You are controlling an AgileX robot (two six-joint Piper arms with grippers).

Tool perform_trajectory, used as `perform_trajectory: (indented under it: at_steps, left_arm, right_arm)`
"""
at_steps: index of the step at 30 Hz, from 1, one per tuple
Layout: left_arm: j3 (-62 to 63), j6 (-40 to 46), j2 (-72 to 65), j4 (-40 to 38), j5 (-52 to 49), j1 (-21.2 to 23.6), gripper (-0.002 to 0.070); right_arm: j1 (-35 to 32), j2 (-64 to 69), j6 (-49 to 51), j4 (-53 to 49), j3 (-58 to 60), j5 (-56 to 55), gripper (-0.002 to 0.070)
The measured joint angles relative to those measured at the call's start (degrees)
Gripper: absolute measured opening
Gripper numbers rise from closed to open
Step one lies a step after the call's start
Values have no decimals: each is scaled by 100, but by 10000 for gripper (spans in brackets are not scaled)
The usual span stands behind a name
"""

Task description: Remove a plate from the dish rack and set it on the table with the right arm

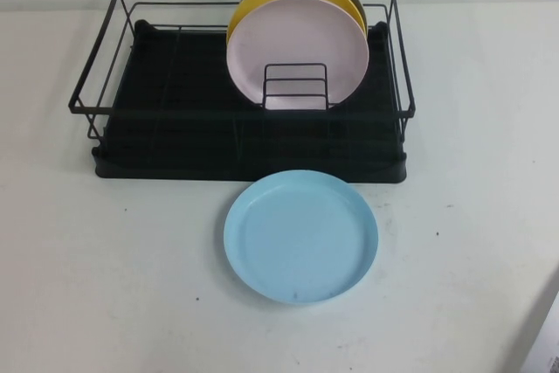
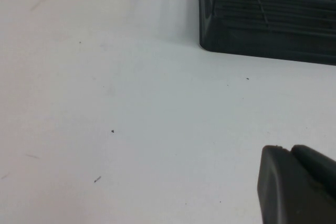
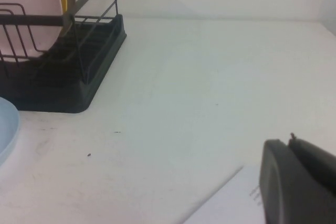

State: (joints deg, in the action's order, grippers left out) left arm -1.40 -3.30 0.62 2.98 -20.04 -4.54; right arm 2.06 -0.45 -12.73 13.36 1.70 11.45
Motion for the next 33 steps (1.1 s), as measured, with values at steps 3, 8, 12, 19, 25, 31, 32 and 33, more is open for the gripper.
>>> perform_trajectory:
  at_steps: [3,8,12,19,25,31,32,33]
  left_arm:
    - [0,0,0,0,0,0,-4]
    - [0,0,0,0,0,0,-4]
    - [0,0,0,0,0,0,-4]
    - [0,0,0,0,0,0,-4]
    - [0,0,0,0,0,0,-4]
    - [0,0,0,0,0,0,-4]
    - [0,0,0,0,0,0,-4]
    - [0,0,0,0,0,0,-4]
  right_arm:
    - [0,0,-9,-11,0,89,-18]
    - [0,0,-9,-11,0,164,-18]
    - [0,0,-9,-110,0,390,-18]
    - [0,0,1,-215,0,887,-18]
    - [0,0,-9,-155,0,887,-18]
    - [0,0,-9,-142,0,891,-18]
    - [0,0,-9,-142,0,891,-18]
    - [0,0,-9,-142,0,891,-18]
